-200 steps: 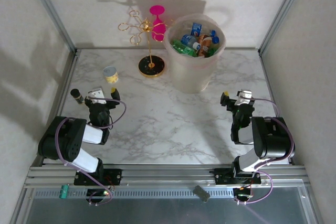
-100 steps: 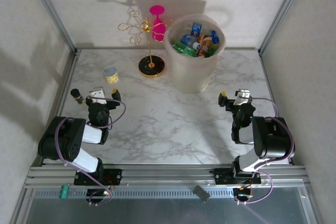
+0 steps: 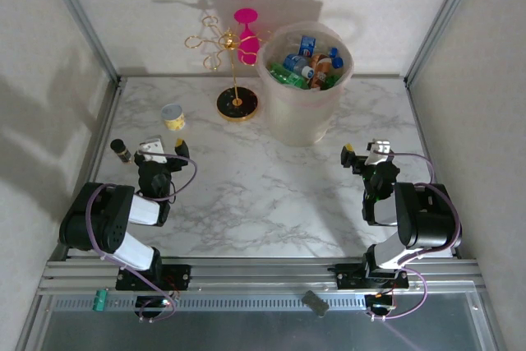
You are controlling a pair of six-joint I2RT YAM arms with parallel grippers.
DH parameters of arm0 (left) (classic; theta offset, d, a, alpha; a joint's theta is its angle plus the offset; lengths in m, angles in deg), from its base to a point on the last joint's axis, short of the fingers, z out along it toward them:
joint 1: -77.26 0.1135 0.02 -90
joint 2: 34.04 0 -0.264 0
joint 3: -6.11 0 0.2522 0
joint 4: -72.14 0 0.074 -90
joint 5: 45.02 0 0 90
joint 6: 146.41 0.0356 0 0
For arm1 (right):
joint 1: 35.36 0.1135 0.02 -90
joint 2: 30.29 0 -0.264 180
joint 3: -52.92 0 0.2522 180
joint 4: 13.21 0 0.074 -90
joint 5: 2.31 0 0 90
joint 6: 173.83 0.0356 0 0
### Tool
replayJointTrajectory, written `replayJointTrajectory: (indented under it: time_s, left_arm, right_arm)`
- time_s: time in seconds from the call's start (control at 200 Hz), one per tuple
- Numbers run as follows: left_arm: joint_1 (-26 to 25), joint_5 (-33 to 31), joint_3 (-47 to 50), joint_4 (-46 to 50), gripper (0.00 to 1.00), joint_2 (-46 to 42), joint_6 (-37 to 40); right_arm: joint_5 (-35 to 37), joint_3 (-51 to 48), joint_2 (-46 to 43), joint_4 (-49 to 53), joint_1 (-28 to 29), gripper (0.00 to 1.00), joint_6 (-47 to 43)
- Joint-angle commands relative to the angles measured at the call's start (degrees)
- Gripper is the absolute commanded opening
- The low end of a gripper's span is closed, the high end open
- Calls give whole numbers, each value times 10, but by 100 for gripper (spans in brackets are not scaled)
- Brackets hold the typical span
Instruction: Put the plastic bottles in the bin
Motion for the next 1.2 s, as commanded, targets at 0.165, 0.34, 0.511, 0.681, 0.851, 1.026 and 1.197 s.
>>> replayJointTrajectory:
  time_s: [0.165, 0.34, 0.511, 0.681, 0.851, 1.026, 1.197]
  left_arm:
    - [7, 19, -8, 4, 99, 0, -7]
    - [5, 15, -9, 4, 99, 0, -7]
    - [5, 15, -7, 2, 99, 0, -6]
    - [5, 15, -6, 1, 99, 0, -6]
    - [5, 14, -6, 1, 99, 0, -6]
    - [5, 14, -7, 1, 99, 0, -6]
    - [4, 13, -6, 1, 99, 0, -6]
  right_arm:
    - [-7, 8, 0, -6, -6, 99, -7]
    - [-12, 11, 1, -3, -9, 99, -7]
    - [-12, 10, 1, -4, -9, 99, -7]
    - [-7, 10, 0, -3, -6, 99, -8]
    - [-6, 11, 0, -3, -4, 99, -8]
    - [-6, 10, 1, -3, -4, 99, -8]
    - [-5, 11, 1, -2, -4, 99, -8]
